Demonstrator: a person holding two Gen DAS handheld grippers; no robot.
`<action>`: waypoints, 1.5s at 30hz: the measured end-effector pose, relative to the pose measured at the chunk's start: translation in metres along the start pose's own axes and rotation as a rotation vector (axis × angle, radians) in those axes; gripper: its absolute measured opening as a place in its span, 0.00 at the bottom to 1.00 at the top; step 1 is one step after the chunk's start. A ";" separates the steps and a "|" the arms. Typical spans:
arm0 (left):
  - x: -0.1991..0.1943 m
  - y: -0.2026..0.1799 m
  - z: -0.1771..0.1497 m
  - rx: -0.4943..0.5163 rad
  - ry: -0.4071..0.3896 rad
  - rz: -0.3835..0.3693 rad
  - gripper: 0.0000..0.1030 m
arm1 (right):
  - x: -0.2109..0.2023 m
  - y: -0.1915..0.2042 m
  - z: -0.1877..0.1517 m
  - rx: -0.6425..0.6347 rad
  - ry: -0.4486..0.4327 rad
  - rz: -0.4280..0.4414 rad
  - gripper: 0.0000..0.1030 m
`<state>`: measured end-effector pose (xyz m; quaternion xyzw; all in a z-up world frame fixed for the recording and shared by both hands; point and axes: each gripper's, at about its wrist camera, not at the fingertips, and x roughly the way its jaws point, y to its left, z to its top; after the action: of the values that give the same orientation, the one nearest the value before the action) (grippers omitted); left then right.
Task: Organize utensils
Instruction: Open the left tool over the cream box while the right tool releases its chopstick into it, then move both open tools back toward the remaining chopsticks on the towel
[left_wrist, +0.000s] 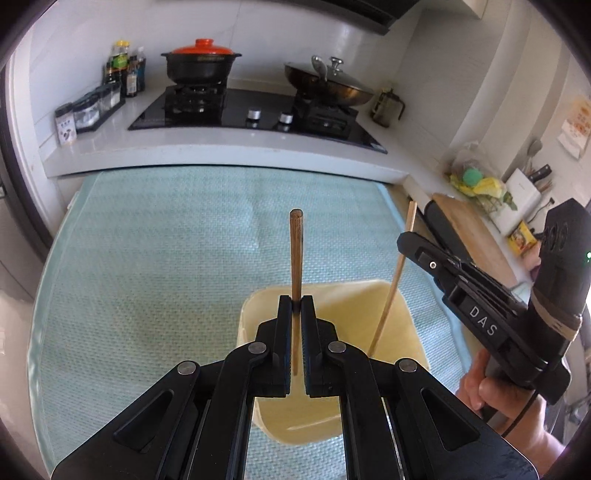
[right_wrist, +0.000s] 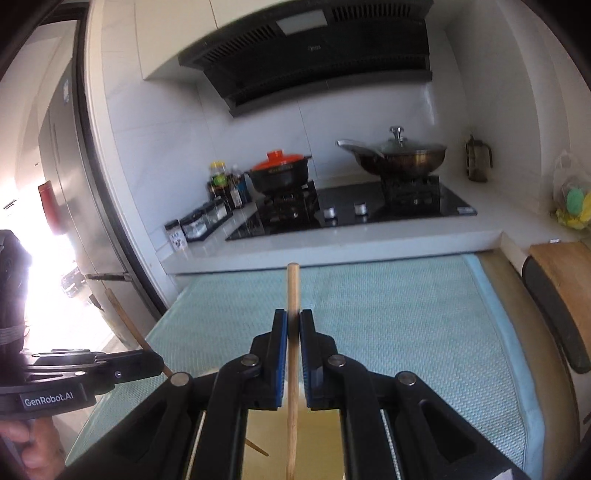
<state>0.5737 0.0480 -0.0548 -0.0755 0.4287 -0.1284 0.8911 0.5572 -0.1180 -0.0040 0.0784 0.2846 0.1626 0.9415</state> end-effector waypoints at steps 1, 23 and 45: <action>0.003 0.000 -0.001 0.003 0.005 0.017 0.04 | 0.006 -0.003 -0.002 0.009 0.026 -0.002 0.07; -0.189 0.022 -0.166 0.069 -0.323 0.242 0.97 | -0.205 0.000 -0.065 -0.156 0.007 -0.204 0.84; -0.152 0.023 -0.328 0.052 -0.204 0.229 1.00 | -0.301 -0.009 -0.297 -0.173 -0.108 -0.373 0.85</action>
<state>0.2293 0.1067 -0.1509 -0.0158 0.3385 -0.0287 0.9404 0.1569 -0.2159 -0.0981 -0.0483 0.2282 0.0050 0.9724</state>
